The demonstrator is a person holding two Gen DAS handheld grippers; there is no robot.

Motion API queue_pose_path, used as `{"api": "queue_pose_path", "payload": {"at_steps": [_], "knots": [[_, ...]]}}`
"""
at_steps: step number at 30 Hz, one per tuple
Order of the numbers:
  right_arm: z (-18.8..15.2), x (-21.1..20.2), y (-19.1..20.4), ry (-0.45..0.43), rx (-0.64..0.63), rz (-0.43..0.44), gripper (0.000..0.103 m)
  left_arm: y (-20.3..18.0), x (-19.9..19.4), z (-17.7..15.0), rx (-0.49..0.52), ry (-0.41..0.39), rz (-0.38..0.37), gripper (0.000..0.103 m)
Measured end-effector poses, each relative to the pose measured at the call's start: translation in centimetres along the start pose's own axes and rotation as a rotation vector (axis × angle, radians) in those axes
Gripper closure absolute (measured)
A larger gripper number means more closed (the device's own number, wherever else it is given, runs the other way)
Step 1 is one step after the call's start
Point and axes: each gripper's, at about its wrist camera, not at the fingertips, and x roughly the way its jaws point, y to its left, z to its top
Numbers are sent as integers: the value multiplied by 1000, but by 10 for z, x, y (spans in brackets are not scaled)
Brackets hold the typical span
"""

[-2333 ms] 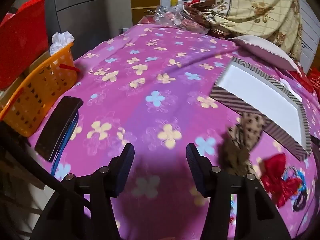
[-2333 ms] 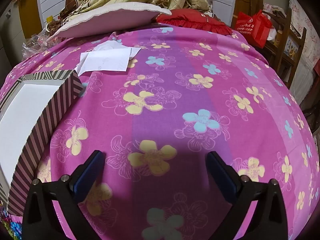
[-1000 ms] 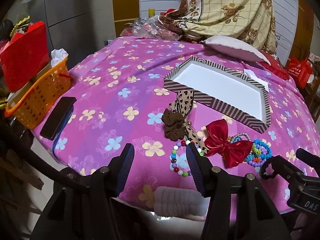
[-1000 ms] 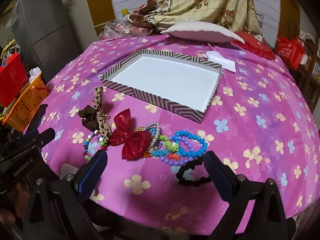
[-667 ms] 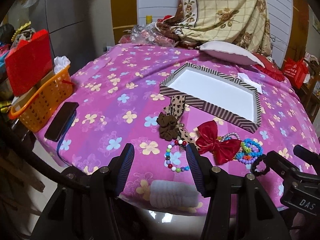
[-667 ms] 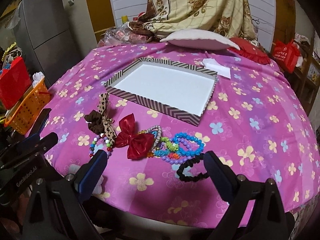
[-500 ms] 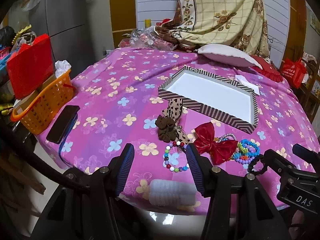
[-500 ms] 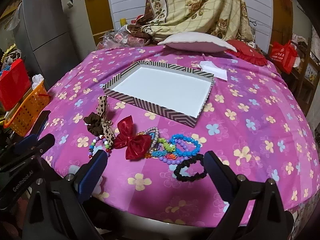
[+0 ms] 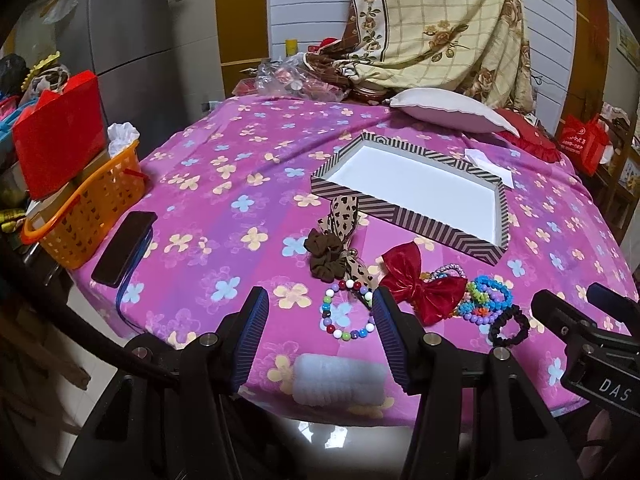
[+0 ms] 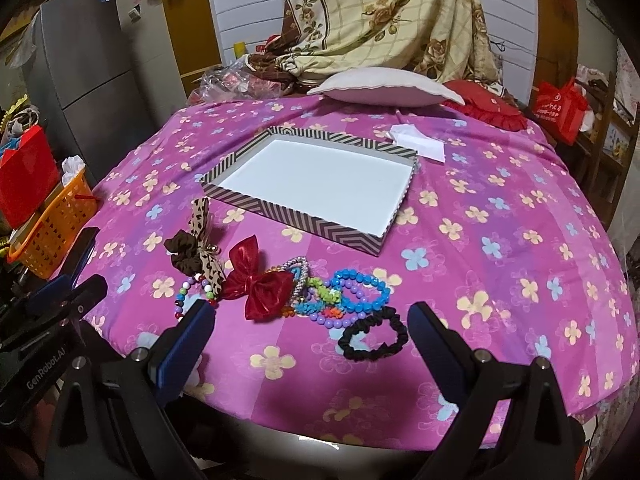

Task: Organize jewelry
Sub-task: 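Move left tool to the white fuzzy scrunchie while right tool approaches the red satin bow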

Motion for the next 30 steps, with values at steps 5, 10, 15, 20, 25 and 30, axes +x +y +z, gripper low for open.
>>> {"api": "queue_pose_path", "payload": {"at_steps": [5,10,15,20,25,30], "knots": [[0,0,-3,1,5,-6,4,-3,1,-1,6,4,-2,44],[0,3,-3,8,3,-9,4,-2,2,-1,5,12,-6,44],[-1,4,-4,10,3,-14,4,-4,5,-2,3,24,-15,44],[-3,5,-4,15,-1,-14,4,-5,5,-3,2,26,-16,44],[-4,7,-3,24,-4,-14,4,-5,6,-4,2,30,-17,44],[-6,10,-2,35,-3,-13,4,-6,9,-7,0,42,-18,44]]}}
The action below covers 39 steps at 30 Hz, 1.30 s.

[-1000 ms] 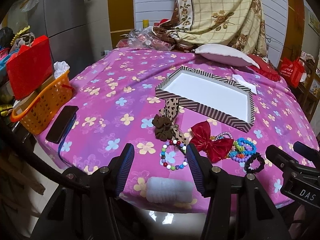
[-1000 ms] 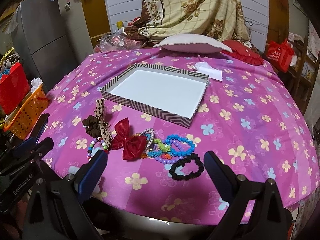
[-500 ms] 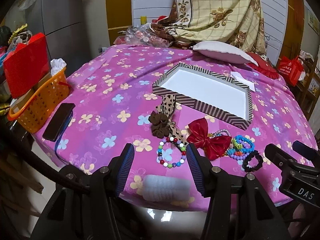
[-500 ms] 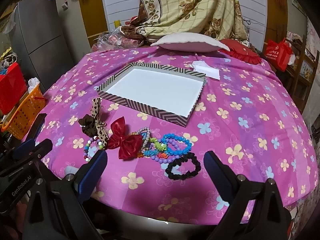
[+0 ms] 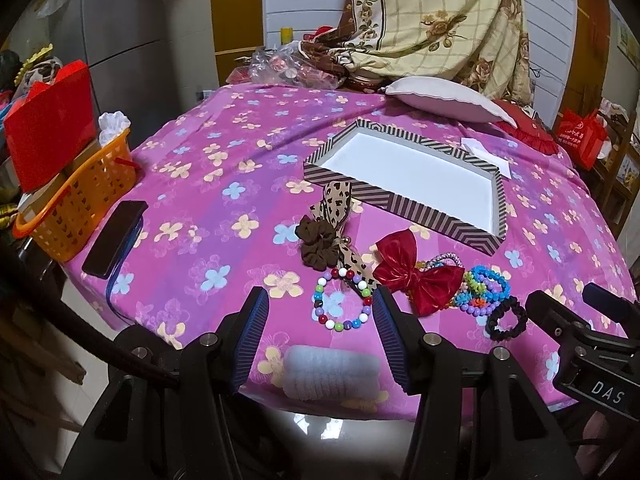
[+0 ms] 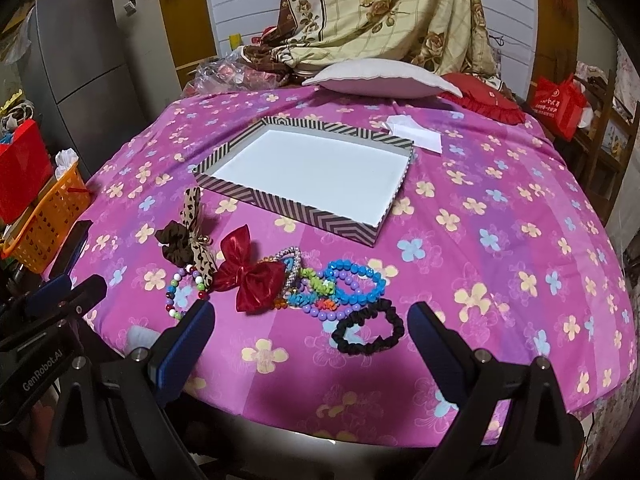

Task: Organize jewelry
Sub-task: 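Move left tool to the white fuzzy scrunchie while right tool approaches the red satin bow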

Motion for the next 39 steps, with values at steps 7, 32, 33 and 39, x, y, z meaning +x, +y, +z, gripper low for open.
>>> {"api": "queue_pose_path", "payload": {"at_steps": [7,32,33,39], "knots": [[-2,5,2,11,-6,0,4,6,5,2,-6,15,-4,44],[-10,29,1,73,2,27,4,14,22,-3,-28,61,-2,44],[-10,31,1,78,4,30,4,15,23,-3,-29,63,-2,44],[-13,38,2,95,7,42,4,17,28,-5,-32,79,0,44]]}}
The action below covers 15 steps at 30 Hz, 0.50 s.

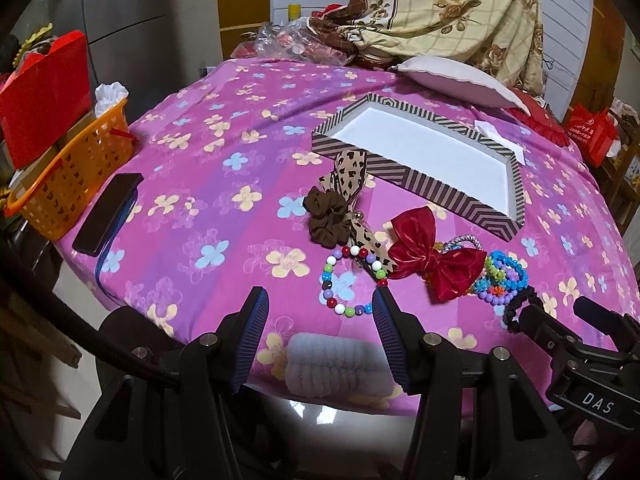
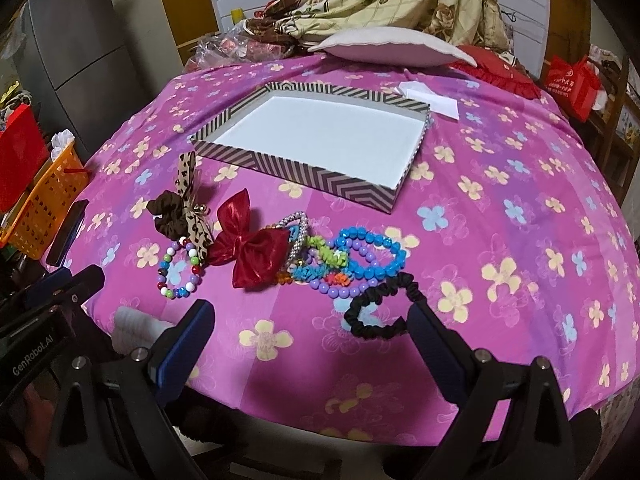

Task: Organize jewelry
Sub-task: 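Move left tool to the white fuzzy scrunchie while right tool approaches the red satin bow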

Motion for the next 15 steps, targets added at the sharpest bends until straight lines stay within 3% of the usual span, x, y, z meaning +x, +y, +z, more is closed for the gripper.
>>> {"api": "queue_pose_path", "payload": {"at_steps": [9,15], "knots": [[-2,6,3,22,-10,15,4,4,3,0,-11,14,-14,44],[-2,4,0,17,-21,13,4,23,-2,7,-61,33,-80,44]]}}
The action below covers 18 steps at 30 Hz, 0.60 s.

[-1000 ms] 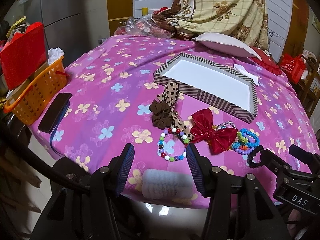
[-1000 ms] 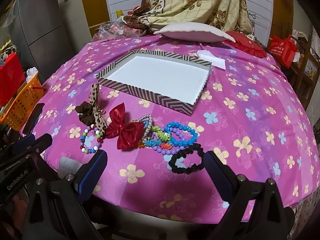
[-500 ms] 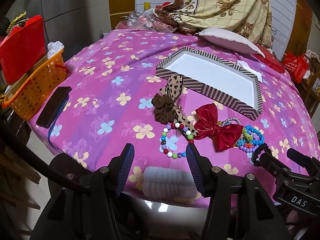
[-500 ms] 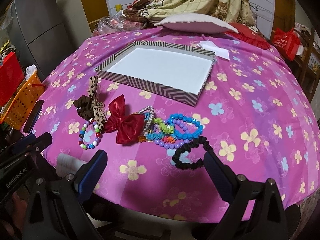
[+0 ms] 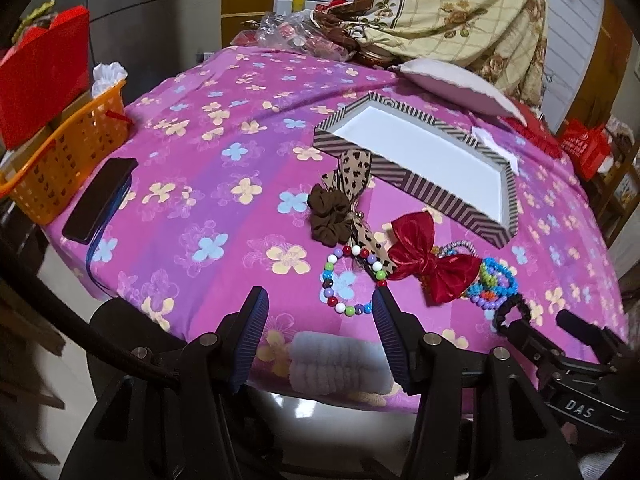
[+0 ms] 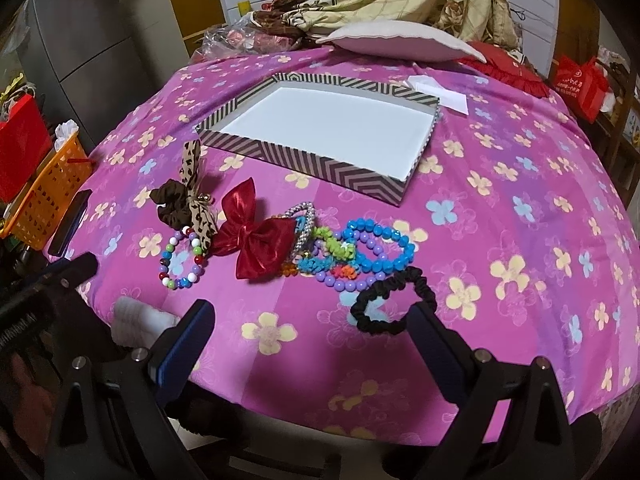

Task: Organize jewelry
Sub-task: 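Move left tool to the white fuzzy scrunchie while right tool approaches the red satin bow, then close left tool on the white scrunchie while right tool grasps the red bow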

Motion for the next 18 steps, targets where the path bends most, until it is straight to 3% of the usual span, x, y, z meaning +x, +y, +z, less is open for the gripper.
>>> {"api": "queue_pose_path", "payload": {"at_steps": [7,11,18], "knots": [[-1,5,-4,1,-22,23,4,24,2,-2,-80,67,-87,44],[2,11,3,-15,-79,55,5,24,9,-13,-76,114,-122,44],[26,24,15,-44,-195,103,23,17,28,-24,-19,192,-138,43]]}}
